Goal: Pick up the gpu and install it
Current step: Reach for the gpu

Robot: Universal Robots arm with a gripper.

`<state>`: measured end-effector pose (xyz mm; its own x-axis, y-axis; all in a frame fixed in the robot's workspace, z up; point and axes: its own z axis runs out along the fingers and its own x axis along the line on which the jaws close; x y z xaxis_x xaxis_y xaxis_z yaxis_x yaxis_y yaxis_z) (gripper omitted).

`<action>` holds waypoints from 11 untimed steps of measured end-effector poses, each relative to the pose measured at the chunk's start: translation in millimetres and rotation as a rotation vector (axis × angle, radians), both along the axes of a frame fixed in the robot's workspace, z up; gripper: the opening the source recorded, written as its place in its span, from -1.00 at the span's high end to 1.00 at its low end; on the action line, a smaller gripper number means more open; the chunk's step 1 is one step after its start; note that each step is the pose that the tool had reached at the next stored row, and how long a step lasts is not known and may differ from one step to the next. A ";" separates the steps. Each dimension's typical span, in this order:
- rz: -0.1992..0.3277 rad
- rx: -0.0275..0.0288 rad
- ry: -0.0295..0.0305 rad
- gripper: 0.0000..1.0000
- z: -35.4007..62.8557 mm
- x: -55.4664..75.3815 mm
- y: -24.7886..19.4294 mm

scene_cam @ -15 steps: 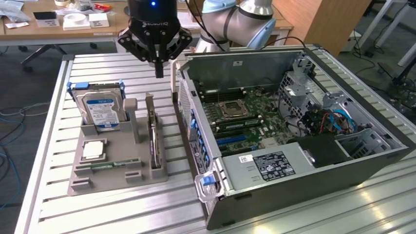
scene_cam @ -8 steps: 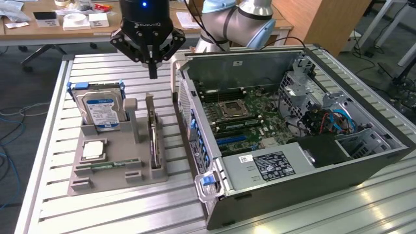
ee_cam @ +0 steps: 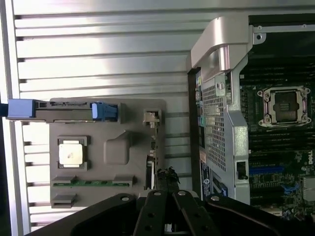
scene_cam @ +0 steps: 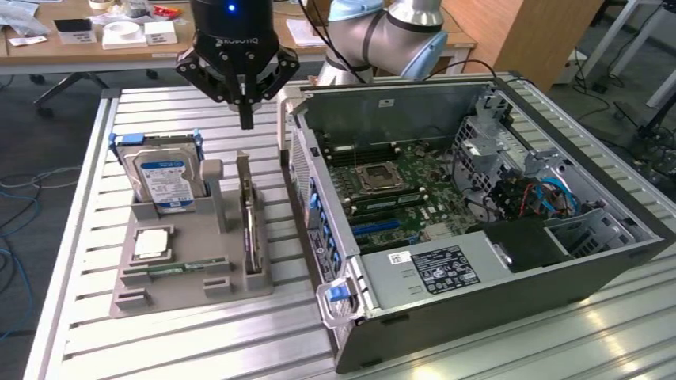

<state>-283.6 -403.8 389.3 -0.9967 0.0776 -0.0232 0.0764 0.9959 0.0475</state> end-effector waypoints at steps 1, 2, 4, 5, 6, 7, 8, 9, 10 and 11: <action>0.000 -0.0001 0.0001 0.79 0.0 -0.1 -2.7; 0.000 0.0000 0.0001 0.79 -0.1 -0.2 -5.8; 0.000 0.0000 0.0000 0.79 -0.4 -0.3 -12.3; 0.000 -0.0001 0.0001 0.79 -0.6 -0.3 -15.5; 0.000 0.0000 0.0000 0.79 -0.8 -0.5 -18.6; 0.000 0.0001 0.0000 0.79 -1.0 -0.6 -21.7; 0.000 0.0001 0.0000 0.79 -1.2 -0.8 -24.7; 0.000 0.0000 0.0000 0.79 -1.3 -1.0 -27.3; 0.000 0.0000 0.0000 0.79 -1.5 -1.3 -29.4; 0.000 0.0000 0.0001 0.79 -1.8 -1.7 -31.0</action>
